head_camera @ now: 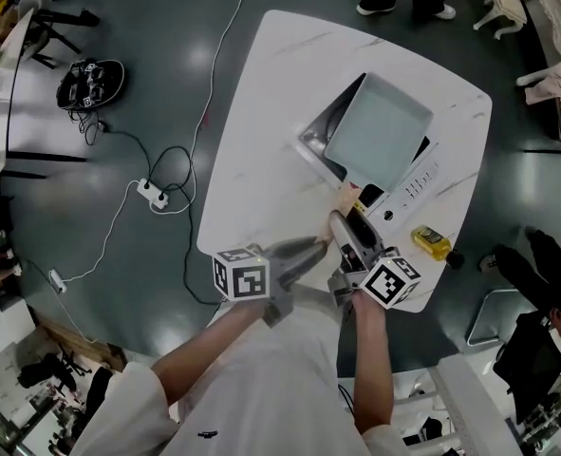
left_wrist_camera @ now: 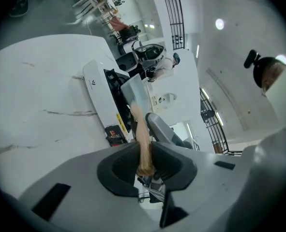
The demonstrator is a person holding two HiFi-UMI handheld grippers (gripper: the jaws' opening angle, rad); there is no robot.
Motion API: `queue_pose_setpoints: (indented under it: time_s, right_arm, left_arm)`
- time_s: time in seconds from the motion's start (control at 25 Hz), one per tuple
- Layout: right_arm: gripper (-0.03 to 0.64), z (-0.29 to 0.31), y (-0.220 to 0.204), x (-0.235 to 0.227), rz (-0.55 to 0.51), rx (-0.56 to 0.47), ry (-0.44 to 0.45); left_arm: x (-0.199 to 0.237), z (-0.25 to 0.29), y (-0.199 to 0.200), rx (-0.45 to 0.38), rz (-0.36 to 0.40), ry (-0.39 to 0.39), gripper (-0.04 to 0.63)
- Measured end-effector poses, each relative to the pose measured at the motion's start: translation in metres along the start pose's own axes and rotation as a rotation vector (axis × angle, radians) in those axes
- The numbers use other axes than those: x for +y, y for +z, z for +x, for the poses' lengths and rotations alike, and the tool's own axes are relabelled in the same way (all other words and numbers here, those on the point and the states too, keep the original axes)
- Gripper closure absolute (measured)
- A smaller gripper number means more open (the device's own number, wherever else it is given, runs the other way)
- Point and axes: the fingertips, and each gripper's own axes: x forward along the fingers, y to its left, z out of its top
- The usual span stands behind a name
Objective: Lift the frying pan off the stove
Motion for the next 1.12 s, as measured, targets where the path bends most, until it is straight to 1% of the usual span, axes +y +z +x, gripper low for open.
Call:
queue_pose_setpoints:
  time_s: [0.12,0.2,0.28,0.36,0.44,0.56,0.84,1.12]
  right_arm:
    - [0.416,0.007,-0.003,0.001,0.049,0.031,0.027]
    - [0.440,0.011,-0.006,0.002,0.111,0.050,0.055]
    - [0.457,0.013,-0.007,0.002,0.180,0.046,0.068]
    - [0.474,0.012,-0.007,0.001,0.218,0.022,0.064]
    - [0.483,0.011,-0.006,0.003,0.223,0.003,0.073]
    - [0.487,0.012,-0.003,0.011,0.217,-0.019,0.111]
    - [0.494,0.004,-0.009,0.015,0.256,-0.051,0.104]
    - [0.494,-0.008,-0.009,0.037,0.238,-0.074,0.115]
  left_arm:
    - [-0.001,-0.001,0.001,0.001,0.026,0.017,0.526]
    - [0.000,-0.003,0.001,0.000,0.038,0.027,0.526]
    - [0.001,-0.003,0.002,0.003,0.052,0.040,0.525]
    - [0.002,-0.003,0.001,0.010,0.069,0.056,0.523]
    - [0.001,-0.003,0.000,0.012,0.086,0.069,0.522]
    - [0.000,-0.005,-0.002,0.014,0.118,0.091,0.520]
    - [-0.005,-0.012,-0.007,0.036,0.174,0.114,0.514]
    - [-0.024,-0.027,-0.012,0.027,0.217,0.105,0.514]
